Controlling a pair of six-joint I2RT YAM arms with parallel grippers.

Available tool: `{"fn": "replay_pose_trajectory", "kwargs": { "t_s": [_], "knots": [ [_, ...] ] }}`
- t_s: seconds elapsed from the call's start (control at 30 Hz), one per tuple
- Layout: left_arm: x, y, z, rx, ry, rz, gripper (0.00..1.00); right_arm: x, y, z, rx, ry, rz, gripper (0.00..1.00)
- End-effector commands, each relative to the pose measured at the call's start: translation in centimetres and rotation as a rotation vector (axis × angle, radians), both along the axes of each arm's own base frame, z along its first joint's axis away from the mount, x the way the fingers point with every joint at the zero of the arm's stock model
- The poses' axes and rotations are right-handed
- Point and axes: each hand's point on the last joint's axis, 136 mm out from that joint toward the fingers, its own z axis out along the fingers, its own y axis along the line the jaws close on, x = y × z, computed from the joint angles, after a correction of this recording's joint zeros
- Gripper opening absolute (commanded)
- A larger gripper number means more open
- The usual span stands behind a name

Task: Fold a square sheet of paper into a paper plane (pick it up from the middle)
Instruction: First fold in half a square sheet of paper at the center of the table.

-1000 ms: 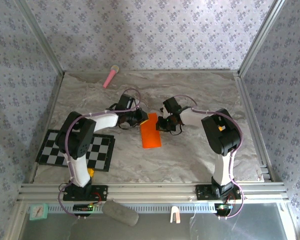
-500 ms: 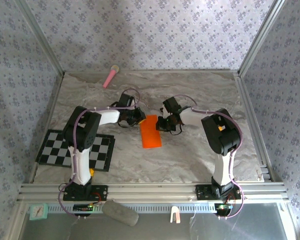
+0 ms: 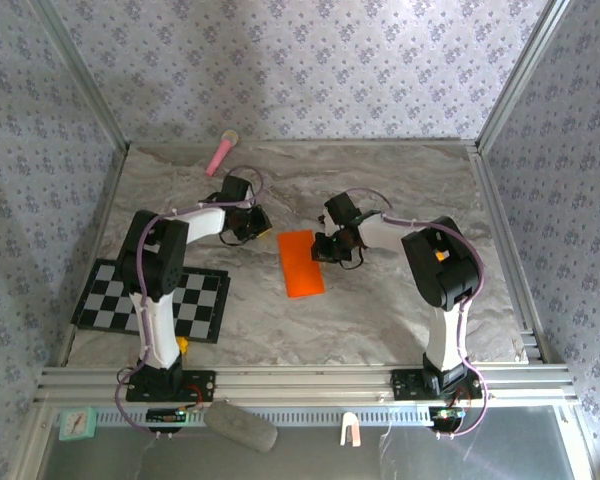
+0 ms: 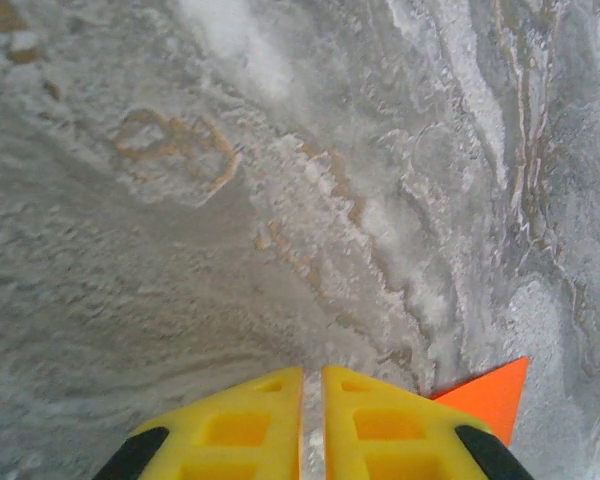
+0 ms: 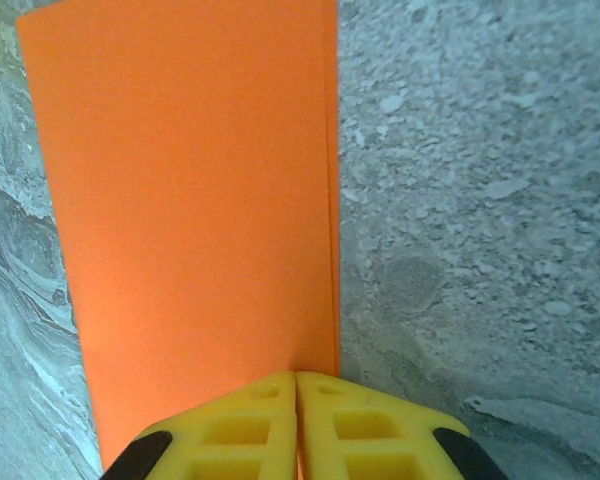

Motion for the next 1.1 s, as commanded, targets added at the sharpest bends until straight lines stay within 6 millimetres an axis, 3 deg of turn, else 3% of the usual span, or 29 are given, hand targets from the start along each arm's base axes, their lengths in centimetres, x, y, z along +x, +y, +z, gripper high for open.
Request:
{"fn": "replay_pose_trajectory", "kwargs": {
  "t_s": [0.0, 0.17, 0.33, 0.5, 0.6, 0.9, 1.07],
  "knots": [
    [-0.4, -0.4, 4.2, -0.023, -0.077, -0.036, 0.15, -4.6, -6.4, -7.3, -0.333, 0.165, 0.058, 0.10],
    [-2.8, -2.0, 5.0, -0.072, -0.068, -0.097, 0.15, -2.2, -3.7, -4.9, -0.256, 0.083, 0.159, 0.10],
    [-5.2, -4.4, 3.6, -0.113, -0.006, -0.172, 0.15, -1.6, -2.7, -4.3, -0.226, 0.074, 0.192, 0.11],
    [-6.0, -5.0, 1.2, -0.093, 0.052, -0.194, 0.15, -2.0, -3.0, -4.8, -0.236, 0.093, 0.196, 0.11],
    [-5.7, -4.3, -0.1, -0.038, 0.064, -0.174, 0.14, -2.3, -3.3, -5.2, -0.246, 0.101, 0.199, 0.11],
    [-4.3, 0.3, -3.2, 0.118, 0.103, -0.071, 0.12, -1.9, -3.6, -5.1, -0.252, 0.094, 0.211, 0.12],
    [-3.2, 3.2, -2.7, 0.164, 0.091, -0.054, 0.12, -2.0, -4.0, -5.4, -0.268, 0.102, 0.209, 0.12]
  ]
}}
